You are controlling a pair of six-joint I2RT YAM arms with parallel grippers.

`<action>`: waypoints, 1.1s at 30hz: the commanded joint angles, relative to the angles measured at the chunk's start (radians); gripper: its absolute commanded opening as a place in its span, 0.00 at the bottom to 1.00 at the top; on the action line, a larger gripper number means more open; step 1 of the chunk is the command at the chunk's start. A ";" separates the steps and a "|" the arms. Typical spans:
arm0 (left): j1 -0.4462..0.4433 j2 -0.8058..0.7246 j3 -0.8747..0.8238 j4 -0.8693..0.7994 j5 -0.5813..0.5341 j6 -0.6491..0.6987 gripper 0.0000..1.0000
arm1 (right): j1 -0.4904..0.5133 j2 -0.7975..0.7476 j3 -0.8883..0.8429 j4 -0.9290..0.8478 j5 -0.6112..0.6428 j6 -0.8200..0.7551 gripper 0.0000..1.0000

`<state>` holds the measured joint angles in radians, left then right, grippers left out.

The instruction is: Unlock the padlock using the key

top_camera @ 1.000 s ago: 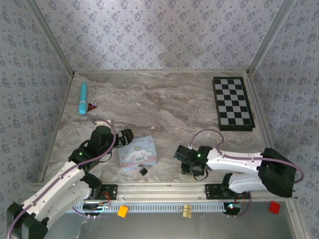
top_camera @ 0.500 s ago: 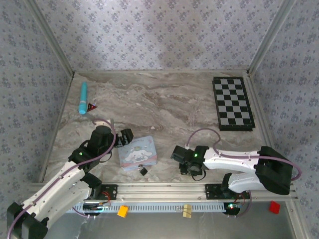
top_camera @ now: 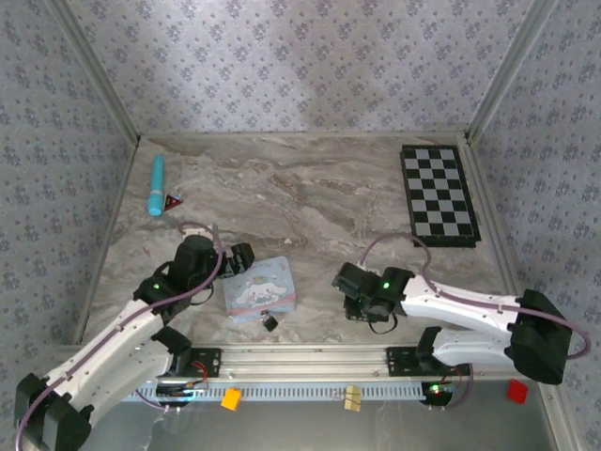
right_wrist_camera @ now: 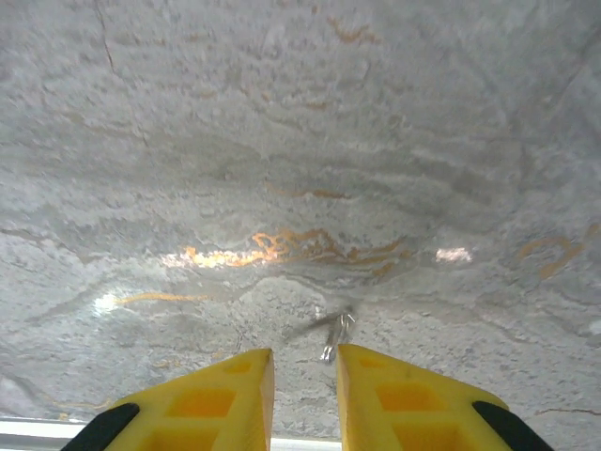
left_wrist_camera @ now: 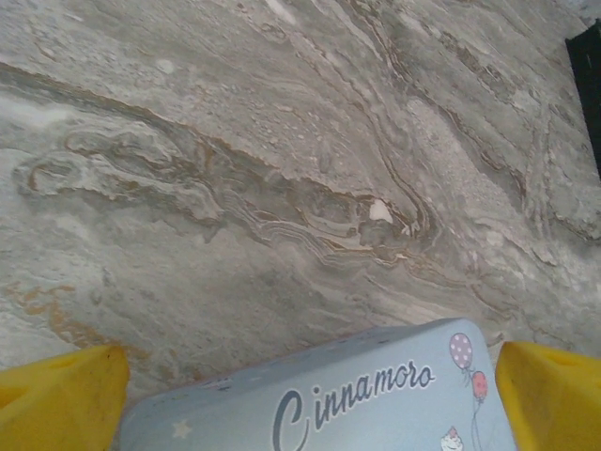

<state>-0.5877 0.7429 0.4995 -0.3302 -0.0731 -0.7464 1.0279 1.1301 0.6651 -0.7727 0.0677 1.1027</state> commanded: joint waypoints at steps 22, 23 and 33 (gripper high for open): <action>-0.132 0.163 0.116 0.073 -0.008 -0.001 1.00 | -0.097 -0.161 -0.195 0.063 -0.047 0.035 0.27; -0.132 0.164 0.120 0.069 -0.008 0.001 1.00 | -0.103 -0.155 -0.200 0.087 -0.048 0.033 0.28; -0.132 0.142 0.092 0.069 -0.021 -0.011 1.00 | -0.116 -0.043 -0.180 0.146 -0.048 -0.016 0.31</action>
<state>-0.7147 0.8993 0.5968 -0.2672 -0.0761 -0.7605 0.9188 1.0603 0.4713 -0.6472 0.0246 1.1011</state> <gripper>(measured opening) 0.997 0.312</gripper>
